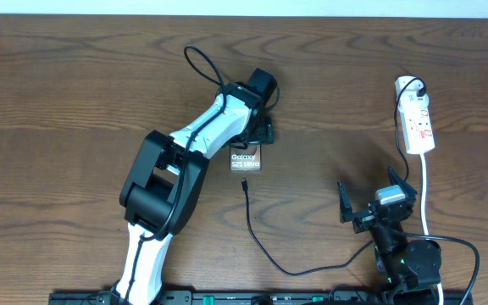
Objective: Plug charger to phone and switch on socket
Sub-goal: 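Lower the left gripper and grasp the phone's top edge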
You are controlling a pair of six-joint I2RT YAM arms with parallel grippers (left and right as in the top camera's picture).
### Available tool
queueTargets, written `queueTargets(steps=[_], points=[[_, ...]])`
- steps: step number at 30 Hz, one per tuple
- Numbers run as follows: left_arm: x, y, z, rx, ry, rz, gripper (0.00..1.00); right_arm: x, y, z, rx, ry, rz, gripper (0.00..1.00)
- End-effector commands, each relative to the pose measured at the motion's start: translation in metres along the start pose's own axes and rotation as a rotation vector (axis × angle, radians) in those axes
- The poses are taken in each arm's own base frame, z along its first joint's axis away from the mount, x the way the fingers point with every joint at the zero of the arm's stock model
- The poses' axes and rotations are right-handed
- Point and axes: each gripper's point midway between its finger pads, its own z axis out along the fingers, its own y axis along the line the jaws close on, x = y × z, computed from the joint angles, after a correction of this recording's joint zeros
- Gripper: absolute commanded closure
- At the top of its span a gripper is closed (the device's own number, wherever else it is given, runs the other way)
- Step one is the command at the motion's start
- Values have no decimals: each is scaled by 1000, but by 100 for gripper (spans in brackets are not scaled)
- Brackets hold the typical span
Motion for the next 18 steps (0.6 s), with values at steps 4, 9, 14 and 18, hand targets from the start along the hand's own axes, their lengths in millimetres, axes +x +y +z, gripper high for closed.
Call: queueTargets(steps=[4,9,14,18], points=[[32,0,32,-7,111,-11,2,0,0,0,1,-2,-11,1],[29,-2,32,7,99,68,11,0,0,0,1,-2,-11,1],[37,-5,31,0,118,81,31,0,0,0,1,-2,-11,1],[41,-10,31,0,120,97,23,0,0,0,1,-2,-11,1]])
